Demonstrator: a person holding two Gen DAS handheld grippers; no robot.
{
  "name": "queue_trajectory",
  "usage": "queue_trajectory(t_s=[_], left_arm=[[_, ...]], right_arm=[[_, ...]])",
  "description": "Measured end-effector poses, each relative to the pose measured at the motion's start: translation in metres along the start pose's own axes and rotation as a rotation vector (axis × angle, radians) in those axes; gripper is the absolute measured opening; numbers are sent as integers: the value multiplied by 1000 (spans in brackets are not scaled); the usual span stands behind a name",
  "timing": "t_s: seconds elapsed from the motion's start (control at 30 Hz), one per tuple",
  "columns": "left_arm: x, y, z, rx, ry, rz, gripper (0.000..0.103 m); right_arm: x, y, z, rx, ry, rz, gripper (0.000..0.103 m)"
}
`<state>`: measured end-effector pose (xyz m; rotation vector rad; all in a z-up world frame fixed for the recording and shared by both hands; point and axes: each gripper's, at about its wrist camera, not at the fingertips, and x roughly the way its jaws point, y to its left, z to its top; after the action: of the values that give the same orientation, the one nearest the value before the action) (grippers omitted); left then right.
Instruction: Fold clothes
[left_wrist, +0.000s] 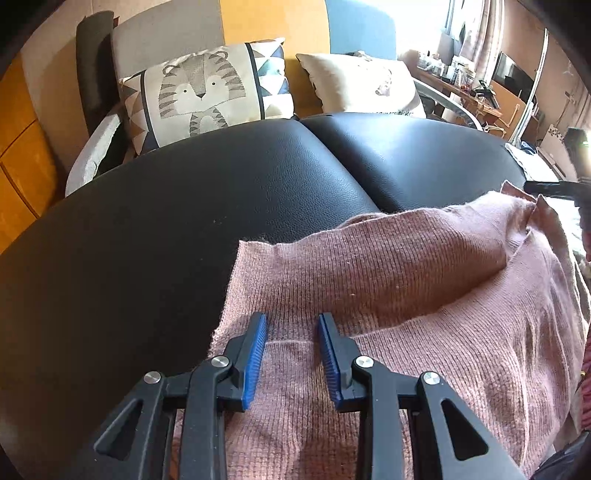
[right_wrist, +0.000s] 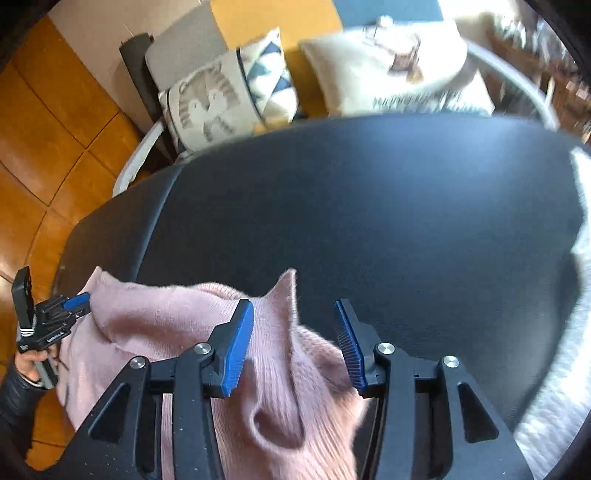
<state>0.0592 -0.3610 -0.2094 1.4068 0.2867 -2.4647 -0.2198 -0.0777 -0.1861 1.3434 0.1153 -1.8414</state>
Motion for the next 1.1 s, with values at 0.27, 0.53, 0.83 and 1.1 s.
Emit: queue_trajectory(t_s=[0.27,0.53,0.83,1.1], left_arm=[[3,6,-2,-31,-22,-5,32],[3,9,-3,-50,-32,4,33],[-42,11,2,-82,-88,18,32],[-14,-8,-14,6,13,85,32]], right_arm=[[-9,-2,-5,-35,-100,-124,2],[-21,7,-10,-111,-120,-142,35],[-50,49,-41,-229,-138,-72,41],[-30,50,-54,-260,-82,-221,10]])
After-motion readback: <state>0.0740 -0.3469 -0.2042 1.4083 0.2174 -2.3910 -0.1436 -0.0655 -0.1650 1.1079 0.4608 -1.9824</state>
